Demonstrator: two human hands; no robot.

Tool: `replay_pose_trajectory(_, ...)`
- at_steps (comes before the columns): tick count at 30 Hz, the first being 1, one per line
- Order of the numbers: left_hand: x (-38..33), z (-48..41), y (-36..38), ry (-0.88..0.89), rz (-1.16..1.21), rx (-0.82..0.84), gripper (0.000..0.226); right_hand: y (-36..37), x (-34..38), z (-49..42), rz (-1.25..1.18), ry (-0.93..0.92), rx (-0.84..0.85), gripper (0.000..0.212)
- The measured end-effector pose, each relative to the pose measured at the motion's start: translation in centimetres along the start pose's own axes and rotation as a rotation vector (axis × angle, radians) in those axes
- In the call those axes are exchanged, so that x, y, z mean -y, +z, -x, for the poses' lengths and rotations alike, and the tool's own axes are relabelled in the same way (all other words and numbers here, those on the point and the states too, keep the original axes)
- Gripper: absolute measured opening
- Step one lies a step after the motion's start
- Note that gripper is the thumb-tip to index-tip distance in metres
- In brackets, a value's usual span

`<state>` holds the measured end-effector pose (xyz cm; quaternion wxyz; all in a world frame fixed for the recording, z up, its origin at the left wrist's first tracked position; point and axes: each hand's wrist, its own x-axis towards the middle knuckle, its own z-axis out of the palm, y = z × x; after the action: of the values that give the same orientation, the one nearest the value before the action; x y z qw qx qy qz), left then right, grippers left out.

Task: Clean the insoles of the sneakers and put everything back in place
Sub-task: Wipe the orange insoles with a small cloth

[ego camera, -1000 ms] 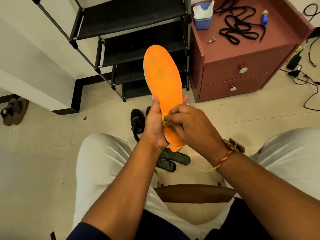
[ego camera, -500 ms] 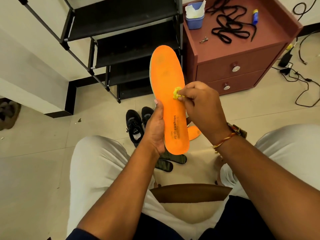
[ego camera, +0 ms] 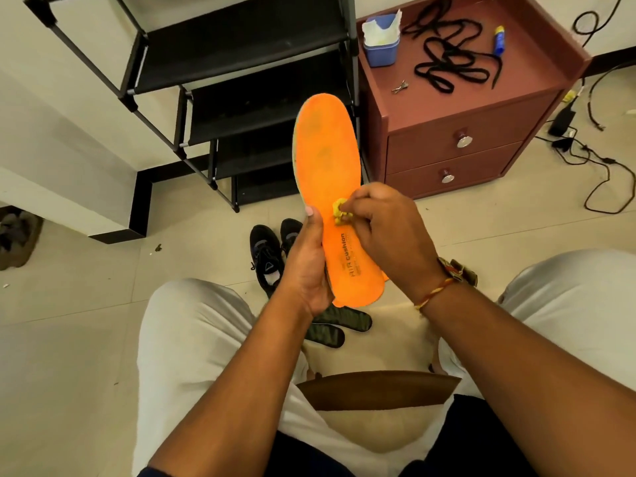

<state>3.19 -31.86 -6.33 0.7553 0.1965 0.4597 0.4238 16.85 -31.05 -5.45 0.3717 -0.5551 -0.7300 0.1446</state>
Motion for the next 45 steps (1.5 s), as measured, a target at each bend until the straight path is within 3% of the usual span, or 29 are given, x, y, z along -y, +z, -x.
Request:
replay_pose_trajectory(7, 0.2, 1.0, 0.5, -0.023, -0.142, 0.021, 0.059, -1.0, -2.5, -1.6, -0.134, 0.148, -0.145, 0.014)
replay_pose_trajectory(12, 0.2, 1.1, 0.6, -0.055, -0.180, 0.081, 0.044, -0.8, -3.7, -1.6, -0.529, 0.459, -0.030, 0.014)
replay_pose_trajectory(16, 0.0, 0.9, 0.4, -0.047, -0.196, 0.040, 0.043, -0.6, -3.9, -1.5, -0.716, 0.538, -0.002, 0.013)
replay_pose_trajectory(26, -0.5, -0.4, -0.2, 0.028, 0.036, 0.014, 0.072, 0.7, -1.6, -0.7, -0.404, 0.426, 0.049, 0.016)
replay_pose_trajectory(31, -0.4, -0.6, -0.3, 0.037, 0.077, 0.035, 0.081, 1.1, -0.6, 0.0, -0.094, 0.223, -0.020, 0.020)
replay_pose_trajectory(39, -0.2, -0.4, -0.3, 0.011, 0.099, 0.044, 0.099, 1.3, 4.3, 1.8, -0.143, 0.105, 0.069, 0.019)
replay_pose_trajectory(45, 0.4, 0.2, 0.6, 0.012, 0.090, 0.078, 0.077, 0.4, 1.4, 0.2, 0.017, 0.097, -0.028, 0.017)
